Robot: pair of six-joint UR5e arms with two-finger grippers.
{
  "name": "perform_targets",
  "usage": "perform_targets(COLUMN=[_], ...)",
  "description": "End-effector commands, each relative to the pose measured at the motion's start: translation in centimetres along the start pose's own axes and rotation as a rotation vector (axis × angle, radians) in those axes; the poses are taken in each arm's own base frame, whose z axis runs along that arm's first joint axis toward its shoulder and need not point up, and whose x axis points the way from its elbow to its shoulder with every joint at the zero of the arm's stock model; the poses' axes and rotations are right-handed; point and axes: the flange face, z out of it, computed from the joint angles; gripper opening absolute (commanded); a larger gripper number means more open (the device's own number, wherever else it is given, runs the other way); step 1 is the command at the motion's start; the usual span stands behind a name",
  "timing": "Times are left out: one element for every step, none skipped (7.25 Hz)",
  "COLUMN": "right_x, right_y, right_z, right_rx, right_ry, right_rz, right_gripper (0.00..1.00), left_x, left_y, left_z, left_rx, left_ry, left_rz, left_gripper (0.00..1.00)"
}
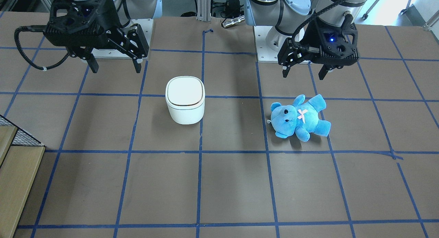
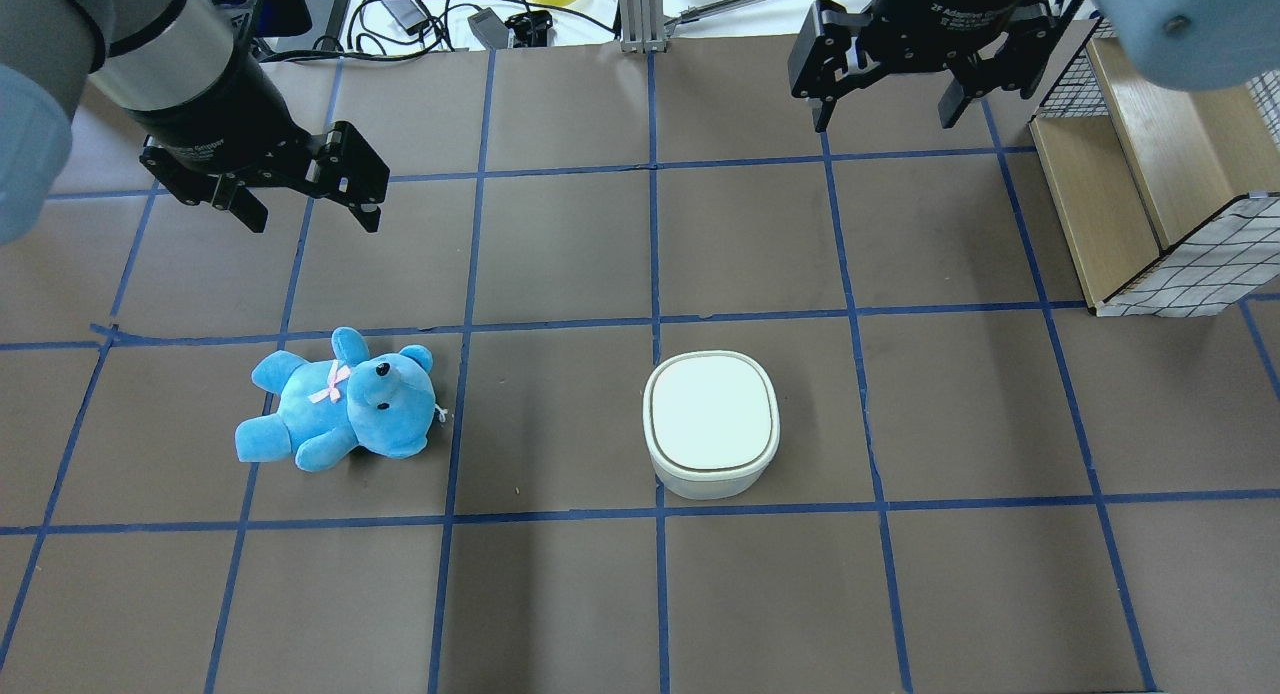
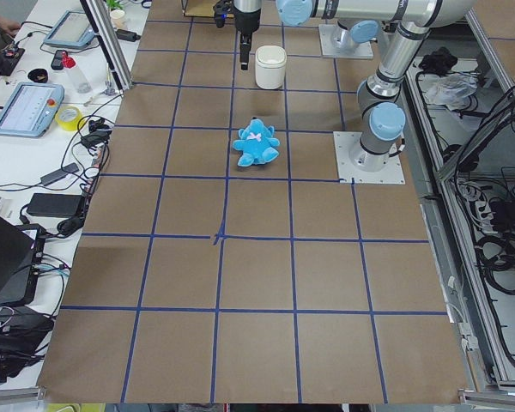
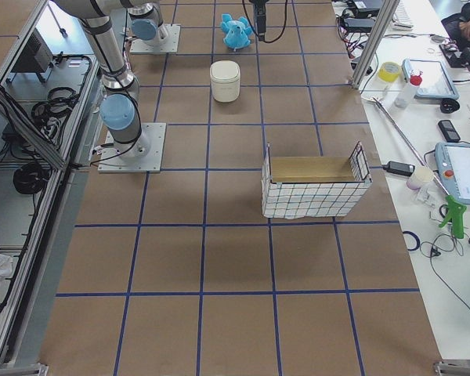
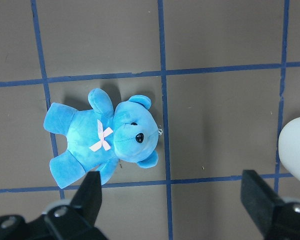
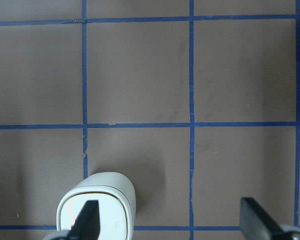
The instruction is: Open trash can with right arm
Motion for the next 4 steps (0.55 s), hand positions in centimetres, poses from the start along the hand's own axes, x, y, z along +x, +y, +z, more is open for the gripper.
perform_targets(right_x=[-0.19,-0.32,-0.4,-0.57], right_y=[0.1,0.24,0.35,0.47], right_z=[0.06,0.06,0.14,0.43], right_rx=[-0.004,-0.005,-0.013,-0.02], right_ry=[-0.004,-0.003,-0.003,-0.006], right_rz=[-0.004,-0.007,-0.008,-0.009], right_gripper=[1.0,1.0,1.0,1.0], left_x=[0.0,0.0,0.0,0.0], left_y=[0.0,0.0,0.0,0.0], left_z=[0.0,0.0,0.0,0.0], left_rx=[0.0,0.0,0.0,0.0], left_ry=[0.0,0.0,0.0,0.0], left_rz=[0.0,0.0,0.0,0.0], left_gripper=[1.0,1.0,1.0,1.0])
